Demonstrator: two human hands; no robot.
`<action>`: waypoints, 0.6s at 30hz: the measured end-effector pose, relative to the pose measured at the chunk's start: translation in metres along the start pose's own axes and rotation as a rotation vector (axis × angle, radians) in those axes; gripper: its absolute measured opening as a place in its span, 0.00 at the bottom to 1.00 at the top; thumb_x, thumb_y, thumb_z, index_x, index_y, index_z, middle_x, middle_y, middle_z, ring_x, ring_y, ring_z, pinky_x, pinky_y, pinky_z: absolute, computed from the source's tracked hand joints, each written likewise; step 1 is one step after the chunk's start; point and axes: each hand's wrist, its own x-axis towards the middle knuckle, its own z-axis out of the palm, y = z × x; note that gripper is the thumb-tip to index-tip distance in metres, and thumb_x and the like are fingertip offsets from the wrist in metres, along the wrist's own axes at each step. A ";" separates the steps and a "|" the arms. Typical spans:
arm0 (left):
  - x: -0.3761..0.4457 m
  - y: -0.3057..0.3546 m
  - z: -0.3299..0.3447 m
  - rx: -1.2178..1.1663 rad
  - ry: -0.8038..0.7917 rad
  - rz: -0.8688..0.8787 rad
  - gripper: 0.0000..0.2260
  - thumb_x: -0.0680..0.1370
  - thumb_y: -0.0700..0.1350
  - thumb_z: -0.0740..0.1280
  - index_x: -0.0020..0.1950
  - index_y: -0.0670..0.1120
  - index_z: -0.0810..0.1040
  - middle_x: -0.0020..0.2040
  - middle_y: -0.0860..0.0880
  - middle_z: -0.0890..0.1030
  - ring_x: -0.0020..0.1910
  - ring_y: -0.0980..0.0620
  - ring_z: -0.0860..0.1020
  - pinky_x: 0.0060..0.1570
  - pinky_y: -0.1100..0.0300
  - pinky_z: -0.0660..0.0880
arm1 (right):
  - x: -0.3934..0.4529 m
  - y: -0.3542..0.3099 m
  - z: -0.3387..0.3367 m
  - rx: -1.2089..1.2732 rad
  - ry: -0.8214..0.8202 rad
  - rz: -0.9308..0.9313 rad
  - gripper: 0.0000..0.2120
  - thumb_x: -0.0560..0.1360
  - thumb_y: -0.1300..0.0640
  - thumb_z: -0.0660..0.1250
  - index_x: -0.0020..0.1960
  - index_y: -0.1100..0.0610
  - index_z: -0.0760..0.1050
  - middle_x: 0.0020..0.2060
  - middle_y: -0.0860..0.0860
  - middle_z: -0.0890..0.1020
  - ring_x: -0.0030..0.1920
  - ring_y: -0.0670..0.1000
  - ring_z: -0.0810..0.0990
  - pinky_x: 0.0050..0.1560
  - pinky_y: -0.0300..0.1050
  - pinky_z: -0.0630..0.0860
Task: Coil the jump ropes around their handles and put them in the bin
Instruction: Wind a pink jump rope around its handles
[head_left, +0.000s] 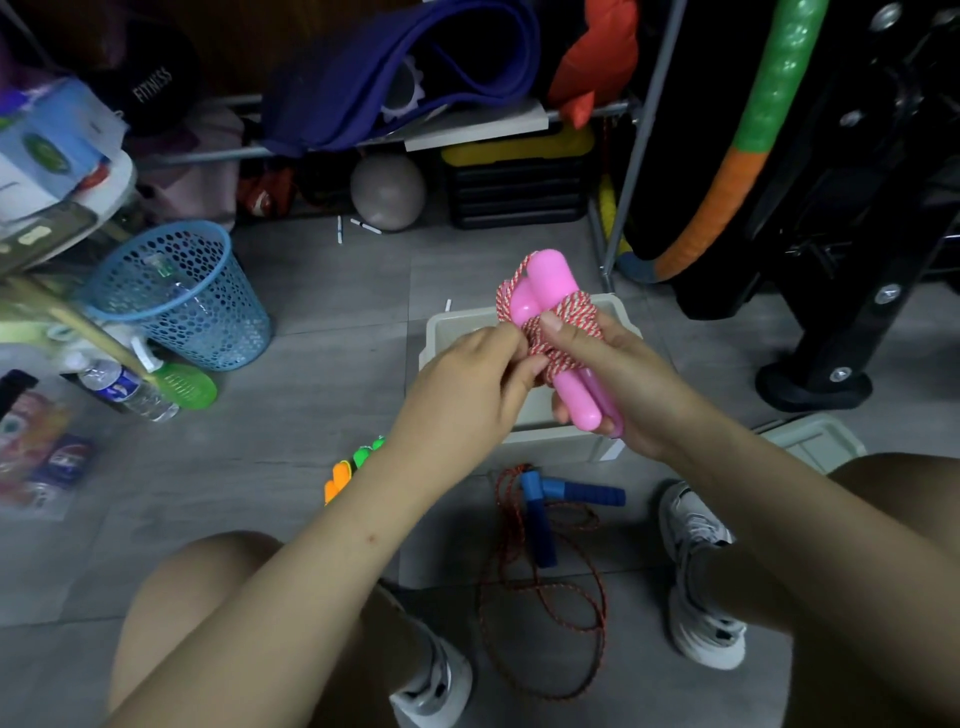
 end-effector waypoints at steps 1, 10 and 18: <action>0.001 0.000 0.000 -0.052 -0.012 -0.009 0.13 0.78 0.52 0.59 0.42 0.43 0.72 0.36 0.47 0.75 0.33 0.49 0.71 0.34 0.54 0.71 | 0.002 0.002 -0.001 0.008 0.012 0.006 0.19 0.72 0.43 0.66 0.55 0.55 0.72 0.32 0.52 0.80 0.24 0.49 0.75 0.17 0.33 0.62; 0.006 -0.003 -0.001 -0.537 -0.124 -0.149 0.10 0.73 0.53 0.63 0.37 0.48 0.69 0.35 0.45 0.78 0.40 0.39 0.79 0.44 0.41 0.76 | 0.009 0.011 -0.005 0.231 -0.075 0.148 0.23 0.70 0.40 0.64 0.47 0.61 0.72 0.24 0.53 0.73 0.16 0.45 0.66 0.13 0.31 0.59; 0.003 -0.008 0.007 -0.667 -0.184 -0.235 0.08 0.72 0.55 0.63 0.37 0.53 0.69 0.36 0.48 0.77 0.40 0.41 0.76 0.44 0.44 0.73 | 0.007 0.012 -0.007 0.188 -0.091 0.082 0.23 0.73 0.41 0.61 0.50 0.62 0.70 0.22 0.53 0.73 0.16 0.46 0.67 0.14 0.31 0.60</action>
